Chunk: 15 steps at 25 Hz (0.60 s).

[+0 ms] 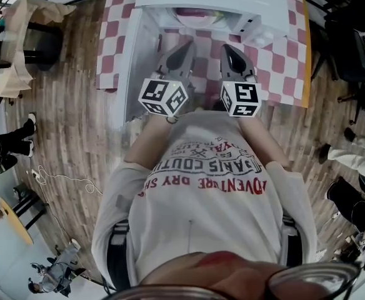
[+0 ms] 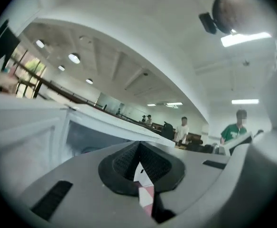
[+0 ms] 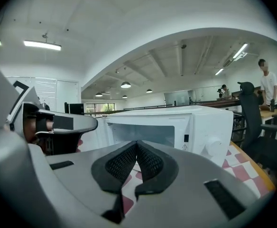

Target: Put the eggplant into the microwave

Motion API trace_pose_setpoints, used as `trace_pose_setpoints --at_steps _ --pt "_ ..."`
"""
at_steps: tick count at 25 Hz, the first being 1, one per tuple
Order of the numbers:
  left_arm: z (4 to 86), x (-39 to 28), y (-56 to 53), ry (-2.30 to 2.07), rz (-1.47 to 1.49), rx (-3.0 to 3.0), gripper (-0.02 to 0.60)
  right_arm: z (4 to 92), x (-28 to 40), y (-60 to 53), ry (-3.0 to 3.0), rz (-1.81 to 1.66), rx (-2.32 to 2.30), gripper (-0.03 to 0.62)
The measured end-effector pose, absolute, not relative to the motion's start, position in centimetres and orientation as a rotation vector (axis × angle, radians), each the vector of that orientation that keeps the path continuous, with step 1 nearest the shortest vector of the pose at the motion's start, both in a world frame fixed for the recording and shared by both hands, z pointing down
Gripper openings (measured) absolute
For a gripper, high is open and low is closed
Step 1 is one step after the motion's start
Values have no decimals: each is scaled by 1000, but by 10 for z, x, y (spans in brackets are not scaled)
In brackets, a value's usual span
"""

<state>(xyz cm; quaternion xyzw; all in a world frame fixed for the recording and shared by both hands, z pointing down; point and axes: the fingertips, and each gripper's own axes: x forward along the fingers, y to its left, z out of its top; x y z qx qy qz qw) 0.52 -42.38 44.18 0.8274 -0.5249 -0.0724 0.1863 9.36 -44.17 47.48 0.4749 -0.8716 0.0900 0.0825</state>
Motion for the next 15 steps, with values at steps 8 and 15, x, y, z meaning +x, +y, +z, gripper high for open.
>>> trace_pose_setpoints --at_steps 8,15 --pt "429 5 -399 -1585 -1 2526 25 453 89 -425 -2615 184 1467 25" --pt "423 3 -397 -1650 20 2540 25 453 90 -421 -2586 144 1464 25"
